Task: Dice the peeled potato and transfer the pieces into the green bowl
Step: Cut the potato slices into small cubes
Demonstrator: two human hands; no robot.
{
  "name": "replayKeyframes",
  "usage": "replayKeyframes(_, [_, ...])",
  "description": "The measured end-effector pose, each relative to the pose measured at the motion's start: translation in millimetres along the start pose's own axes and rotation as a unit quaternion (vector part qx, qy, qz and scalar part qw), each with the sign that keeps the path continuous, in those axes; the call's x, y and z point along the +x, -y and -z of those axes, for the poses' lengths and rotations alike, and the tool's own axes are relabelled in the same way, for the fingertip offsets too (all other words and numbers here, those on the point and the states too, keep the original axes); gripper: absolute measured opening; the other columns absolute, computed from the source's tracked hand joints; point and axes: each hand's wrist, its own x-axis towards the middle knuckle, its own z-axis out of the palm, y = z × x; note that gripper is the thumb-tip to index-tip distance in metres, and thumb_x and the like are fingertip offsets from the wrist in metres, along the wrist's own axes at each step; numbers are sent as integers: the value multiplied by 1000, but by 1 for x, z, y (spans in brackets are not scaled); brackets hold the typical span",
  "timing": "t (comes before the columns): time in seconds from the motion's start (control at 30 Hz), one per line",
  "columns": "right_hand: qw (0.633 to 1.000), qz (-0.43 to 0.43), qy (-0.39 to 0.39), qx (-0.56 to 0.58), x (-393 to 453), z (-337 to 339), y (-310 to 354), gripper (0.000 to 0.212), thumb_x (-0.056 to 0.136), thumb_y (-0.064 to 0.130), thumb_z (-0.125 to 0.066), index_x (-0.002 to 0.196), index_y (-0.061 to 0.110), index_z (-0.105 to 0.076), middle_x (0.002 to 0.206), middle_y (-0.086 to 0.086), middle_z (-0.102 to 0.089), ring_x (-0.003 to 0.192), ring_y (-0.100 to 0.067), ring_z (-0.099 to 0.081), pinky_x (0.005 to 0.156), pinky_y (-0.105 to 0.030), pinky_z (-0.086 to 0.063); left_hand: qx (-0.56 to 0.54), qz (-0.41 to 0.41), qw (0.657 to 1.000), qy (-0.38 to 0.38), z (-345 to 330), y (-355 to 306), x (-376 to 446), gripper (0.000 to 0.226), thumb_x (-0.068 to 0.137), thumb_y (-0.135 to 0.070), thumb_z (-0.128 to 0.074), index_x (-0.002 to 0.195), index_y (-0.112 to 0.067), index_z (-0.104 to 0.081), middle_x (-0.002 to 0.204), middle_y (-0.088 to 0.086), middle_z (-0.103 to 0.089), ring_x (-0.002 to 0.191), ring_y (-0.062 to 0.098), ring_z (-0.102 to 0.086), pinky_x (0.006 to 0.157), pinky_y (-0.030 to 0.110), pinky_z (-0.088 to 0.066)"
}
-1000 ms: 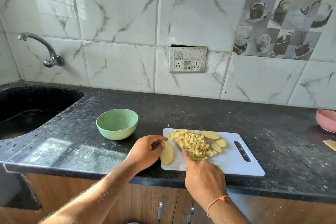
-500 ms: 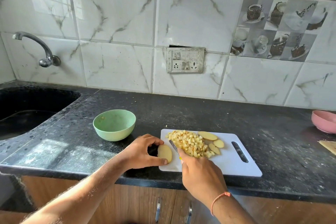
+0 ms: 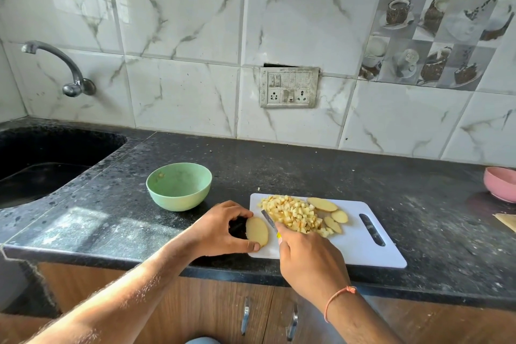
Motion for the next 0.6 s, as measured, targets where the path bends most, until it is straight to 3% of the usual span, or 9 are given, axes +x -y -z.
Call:
replayKeyframes(0.1, [1000,-5,-4,-1,2,0,-2,50,107,36,-38,157,43,-35,93,6,-72,80,-13,-65,69,-33,-59,7,0,999,-39,-7,-3,0,85,63,-80,-81,134,-36,-66,121,-26,-57,111,-6,-54,97,19,-49])
replayKeyframes(0.27, [1000,3,9,-17,4,2,3,49,108,35,-40,157,40,-37,100,4,-73,86,-15,-65,65,-29,-49,14,14,998,-55,-11,-5,2,84,62,-83,-78,133,-40,-64,120,-28,-55,113,-2,-50,96,18,-45])
replayKeyframes(0.37, [997,10,38,-69,6,2,5,52,105,27,-42,156,37,-37,106,-3,-73,95,-24,-68,67,-33,-47,13,18,999,-44,-11,-5,3,89,60,-87,-75,134,-40,-64,120,-30,-54,115,-3,-50,98,20,-46])
replayKeyframes(0.5, [991,20,60,-117,7,-2,10,59,100,14,-47,156,30,-38,97,-7,-72,89,-29,-69,70,-38,-56,3,25,999,-35,-11,-4,4,90,58,-89,-75,133,-40,-66,120,-29,-55,116,-1,-51,102,27,-49])
replayKeyframes(0.6, [989,27,82,-121,11,-3,13,62,98,7,-46,156,27,-36,99,-8,-70,94,-31,-67,71,-39,-53,1,25,999,-38,-11,-5,4,90,57,-89,-74,133,-40,-66,119,-30,-55,117,-1,-51,104,28,-48])
